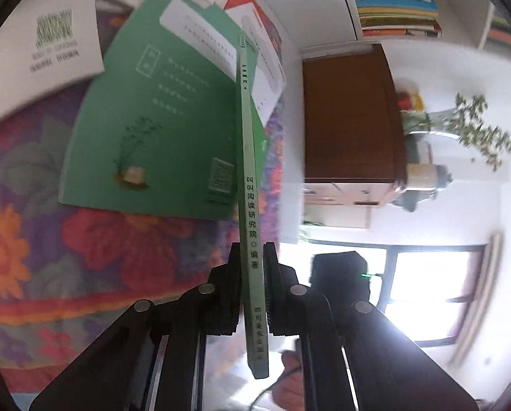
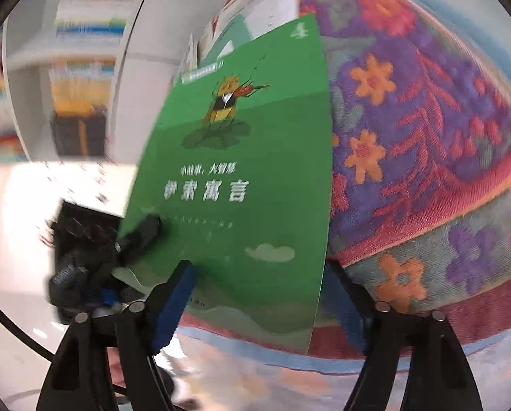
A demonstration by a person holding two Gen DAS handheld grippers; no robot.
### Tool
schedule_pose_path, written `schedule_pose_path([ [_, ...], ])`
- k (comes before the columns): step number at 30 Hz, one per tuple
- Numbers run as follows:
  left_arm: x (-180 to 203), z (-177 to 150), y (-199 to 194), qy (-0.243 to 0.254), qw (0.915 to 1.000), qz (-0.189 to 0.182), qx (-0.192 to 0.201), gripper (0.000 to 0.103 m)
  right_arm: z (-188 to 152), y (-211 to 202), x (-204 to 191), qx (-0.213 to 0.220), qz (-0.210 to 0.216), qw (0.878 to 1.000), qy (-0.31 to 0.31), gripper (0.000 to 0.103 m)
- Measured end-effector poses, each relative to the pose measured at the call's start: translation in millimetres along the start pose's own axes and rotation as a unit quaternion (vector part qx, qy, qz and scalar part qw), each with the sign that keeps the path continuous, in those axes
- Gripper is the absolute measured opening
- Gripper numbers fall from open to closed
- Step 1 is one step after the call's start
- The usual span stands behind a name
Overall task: Organize books
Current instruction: 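Lift the green book upright off the pile with both grippers, then carry the green book over the tan book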
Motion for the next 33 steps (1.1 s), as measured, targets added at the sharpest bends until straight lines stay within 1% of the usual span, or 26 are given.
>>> schedule_pose_path([
  [1, 0.1, 1.5, 1.2, -0.011, 0.9998, -0.016, -0.006, 0.007, -0.4, -1.0, 5.2, 0.006, 0.019, 1.0, 0.017, 0.077],
  [4, 0.6, 2.0, -0.6, -0.016, 0.9996, -0.022, -0.01, 0.007, 3.9, -8.2, 15.7, 0.034, 0.068, 0.995, 0.057, 0.074],
  [5, 1.2, 2.0, -0.4, -0.015, 0.9996, -0.021, -0.012, 0.007, 5.3, -10.0, 16.6, 0.041, 0.076, 0.994, 0.062, 0.065],
  [6, 0.4, 1.8, -0.3, -0.016, 0.9996, -0.02, -0.015, 0.007, 8.2, -10.9, 16.5, 0.047, 0.085, 0.993, 0.064, 0.049],
  [7, 0.0, 1.7, -0.1, -0.015, 0.9998, -0.012, -0.01, 0.007, 8.7, -11.2, 15.6, 0.047, 0.086, 0.993, 0.063, 0.044],
  [9, -0.6, 1.8, -1.4, -0.008, 0.9999, 0.01, -0.004, 0.007, 8.8, -11.2, 7.1, 0.053, 0.058, 0.996, 0.037, 0.038],
  [10, -0.7, 1.1, -0.8, 0.006, 0.9992, 0.04, 0.003, 0.007, 8.7, -11.1, 0.9, 0.054, 0.041, 0.997, 0.021, 0.036],
  [12, 0.9, -2.6, -0.5, 0.048, 0.9932, 0.104, 0.02, 0.012, 12.1, -9.7, -23.5, 0.051, -0.022, 0.998, -0.041, 0.032],
  [13, 2.1, -5.1, 0.4, 0.061, 0.9906, 0.12, 0.023, 0.012, 12.6, -9.3, -33.7, 0.046, -0.057, 0.994, -0.08, 0.032],
  [14, 4.6, -8.8, -0.1, 0.078, 0.9871, 0.137, 0.028, 0.013, 10.7, -6.2, -51.8, 0.038, -0.106, 0.984, -0.137, 0.032],
  [15, 5.9, -10.4, -2.0, 0.088, 0.985, 0.145, 0.034, 0.014, 7.3, -1.5, -74.5, 0.033, -0.173, 0.961, -0.214, 0.032],
  [16, 7.7, -12.2, -5.1, 0.102, 0.9808, 0.16, 0.043, 0.017, 3.8, 3.3, -89.6, 0.03, -0.217, 0.938, -0.268, 0.032],
  [17, 9.5, -13.9, -8.1, 0.115, 0.9764, 0.174, 0.054, 0.019, -1.1, 9.6, -103.8, 0.025, -0.252, 0.914, -0.316, 0.032],
  [18, 11.4, -15.1, -11.1, 0.124, 0.9736, 0.181, 0.062, 0.019, -5.4, 16.3, -115.4, 0.022, -0.269, 0.9, -0.343, 0.032],
  [20, 14.7, -19.5, -18.6, 0.146, 0.9659, 0.2, 0.076, 0.019, -7.9, 22.4, -120.3, 0.02, -0.263, 0.903, -0.34, 0.031],
  [21, 17.3, -23.5, -21.5, 0.162, 0.9595, 0.215, 0.083, 0.019, -8.8, 25.5, -121.8, 0.019, -0.259, 0.905, -0.337, 0.031],
  [22, 20.6, -28.5, -23.4, 0.182, 0.9503, 0.235, 0.091, 0.02, -12.7, 30.7, -126.5, 0.015, -0.263, 0.901, -0.344, 0.031],
  [23, 23.8, -35.0, -25.7, 0.212, 0.9357, 0.263, 0.102, 0.021, -14.6, 35.3, -132.1, 0.013, -0.272, 0.894, -0.357, 0.031],
  [24, 26.7, -40.5, -28.2, 0.239, 0.9217, 0.284, 0.112, 0.022, -21.6, 43.4, -143.9, 0.009, -0.288, 0.877, -0.385, 0.031],
  [25, 27.3, -45.1, -33.2, 0.264, 0.9082, 0.302, 0.12, 0.022, -25.6, 50.8, -153.9, 0.007, -0.299, 0.865, -0.403, 0.031],
  [26, 27.4, -49.1, -38.9, 0.275, 0.9027, 0.308, 0.123, 0.022, -31.6, 55.3, -159.7, 0.005, -0.306, 0.855, -0.42, 0.031],
  [27, 25.3, -50.7, -48.2, 0.27, 0.9059, 0.301, 0.125, 0.022, -37.3, 58.5, -164.1, 0.004, -0.305, 0.85, -0.43, 0.031],
  [29, 20.5, -51.8, -70.7, 0.252, 0.9192, 0.275, 0.125, 0.022, -38.7, 64.5, -175.4, 0.005, -0.295, 0.852, -0.433, 0.031],
  [30, 20.5, -53.0, -84.1, 0.248, 0.9225, 0.264, 0.132, 0.022, -40.4, 66.9, -185.4, 0.009, -0.289, 0.852, -0.437, 0.031],
  [31, 21.4, -52.1, -98.0, 0.249, 0.9218, 0.262, 0.14, 0.022, -42.8, 68.9, -194.6, 0.012, -0.286, 0.85, -0.442, 0.031],
  [33, 26.1, -55.4, -123.0, 0.257, 0.915, 0.265, 0.163, 0.022, -46.2, 78.4, -220.4, 0.019, -0.282, 0.842, -0.46, 0.031],
])
Point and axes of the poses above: each gripper's, at about its wrist camera, not at the fingertips, and y roughly the way its jaws point, x to its right, z to its top, the point moved 5 cm from there along y, roughly the way its jaws point, and after that the axes turned 11 degrees about -y, right-handed, at the moved point
